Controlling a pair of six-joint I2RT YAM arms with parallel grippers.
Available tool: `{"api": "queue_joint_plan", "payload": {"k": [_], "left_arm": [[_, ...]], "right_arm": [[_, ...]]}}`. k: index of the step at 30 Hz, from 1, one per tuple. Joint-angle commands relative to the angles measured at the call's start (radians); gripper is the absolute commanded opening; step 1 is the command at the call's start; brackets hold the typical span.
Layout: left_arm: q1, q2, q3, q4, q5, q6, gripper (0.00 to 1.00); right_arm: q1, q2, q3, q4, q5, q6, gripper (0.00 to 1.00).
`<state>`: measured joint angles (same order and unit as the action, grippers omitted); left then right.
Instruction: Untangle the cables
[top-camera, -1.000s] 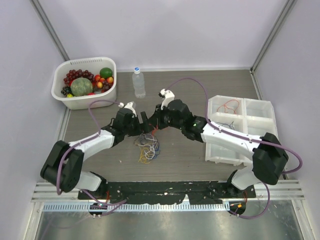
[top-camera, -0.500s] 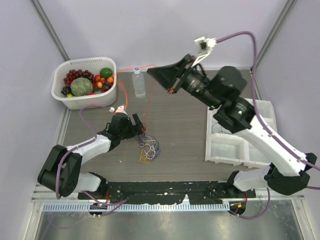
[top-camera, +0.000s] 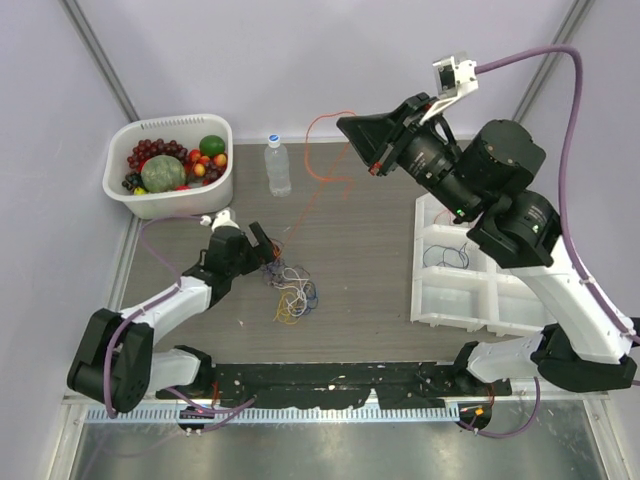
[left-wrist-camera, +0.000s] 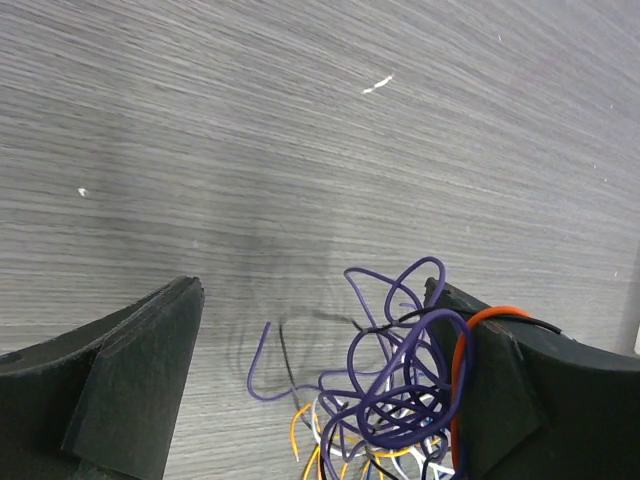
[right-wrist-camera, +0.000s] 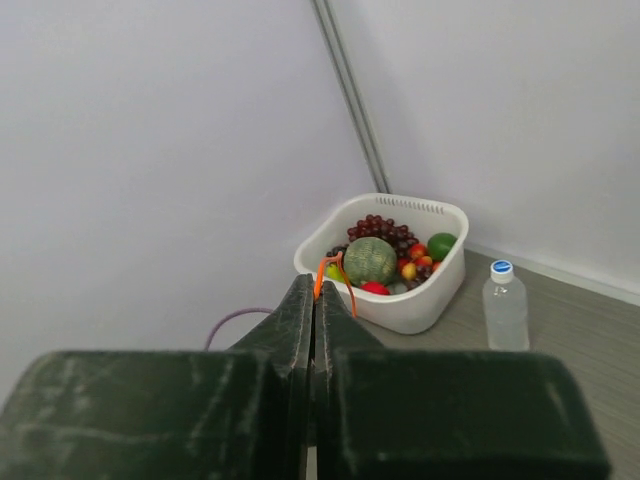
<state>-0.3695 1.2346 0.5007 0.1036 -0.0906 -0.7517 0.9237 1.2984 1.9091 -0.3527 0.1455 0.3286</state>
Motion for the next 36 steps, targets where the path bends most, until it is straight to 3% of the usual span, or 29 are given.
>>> {"api": "queue_joint_plan", "payload": {"k": [1, 6, 12, 19, 21, 23, 26, 28, 32, 36], "left_arm": [[0.050, -0.004, -0.017, -0.100, -0.072, 0.002, 0.97], [0.069, -0.139, -0.034, -0.101, -0.040, -0.063, 1.00], [0.072, -0.294, 0.116, -0.293, 0.029, -0.032, 1.00], [0.076, -0.360, 0.197, -0.449, -0.104, 0.060, 1.00], [0.076, -0.376, 0.197, -0.392, 0.019, 0.098, 0.99], [0.076, -0.377, 0.181, -0.278, 0.267, 0.109, 1.00], [0.061, -0.322, 0.154, -0.110, 0.570, 0.051, 0.95], [0.014, -0.259, 0.148, -0.030, 0.604, 0.026, 0.94], [-0.087, -0.075, 0.185, -0.006, 0.522, 0.003, 0.92], [-0.097, 0.159, 0.213, -0.060, 0.395, -0.038, 0.88]], "right_arm": [[0.003, -0.097, 0.175, 0.101, 0.075, -0.079, 0.01], [0.006, -0.083, 0.205, 0.049, 0.071, -0.095, 0.01], [0.004, -0.113, -0.042, 0.041, 0.178, -0.106, 0.01], [0.004, -0.134, -0.085, -0.046, 0.390, -0.174, 0.01], [0.004, -0.133, -0.058, -0.069, 0.379, -0.180, 0.01], [0.004, -0.125, -0.038, -0.091, 0.355, -0.174, 0.01], [0.004, -0.123, -0.045, -0.095, 0.322, -0.148, 0.01], [0.004, -0.123, -0.048, -0.091, 0.304, -0.132, 0.01], [0.004, -0.120, -0.022, -0.066, 0.218, -0.089, 0.01], [0.006, -0.100, 0.098, -0.062, 0.131, -0.056, 0.01]]}}
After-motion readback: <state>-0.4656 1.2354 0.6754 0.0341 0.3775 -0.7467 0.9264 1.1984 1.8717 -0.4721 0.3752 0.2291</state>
